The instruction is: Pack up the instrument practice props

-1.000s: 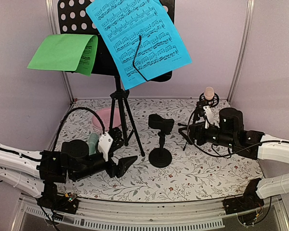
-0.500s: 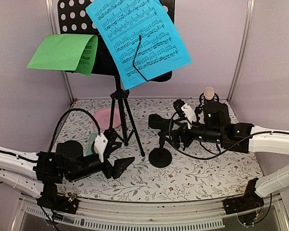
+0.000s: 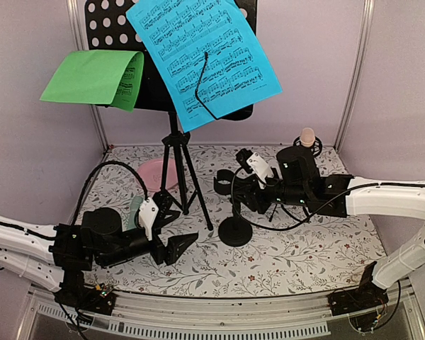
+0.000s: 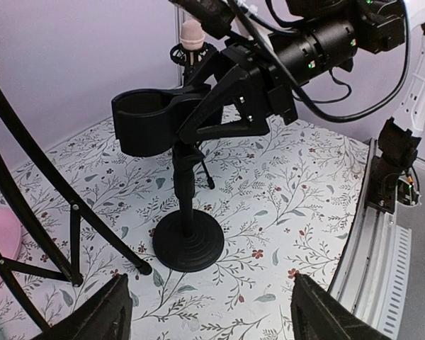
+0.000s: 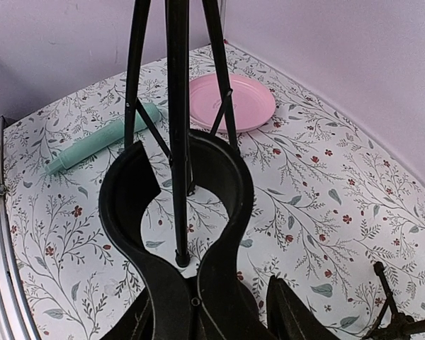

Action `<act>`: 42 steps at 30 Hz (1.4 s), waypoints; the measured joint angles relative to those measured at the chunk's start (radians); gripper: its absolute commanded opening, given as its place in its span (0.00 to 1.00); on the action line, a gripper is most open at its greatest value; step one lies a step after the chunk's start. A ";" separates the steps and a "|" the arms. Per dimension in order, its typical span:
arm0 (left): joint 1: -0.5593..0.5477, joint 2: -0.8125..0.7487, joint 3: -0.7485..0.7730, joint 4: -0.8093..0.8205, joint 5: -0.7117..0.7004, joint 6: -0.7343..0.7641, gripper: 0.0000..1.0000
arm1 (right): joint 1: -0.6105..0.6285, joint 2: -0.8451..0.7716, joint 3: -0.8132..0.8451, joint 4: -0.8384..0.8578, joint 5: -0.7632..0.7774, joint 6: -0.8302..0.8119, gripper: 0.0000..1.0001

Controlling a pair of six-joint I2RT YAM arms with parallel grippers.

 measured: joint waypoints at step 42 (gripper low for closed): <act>-0.002 0.274 0.101 0.110 -0.002 0.002 0.78 | -0.413 -0.534 -0.247 -0.355 0.719 0.414 0.63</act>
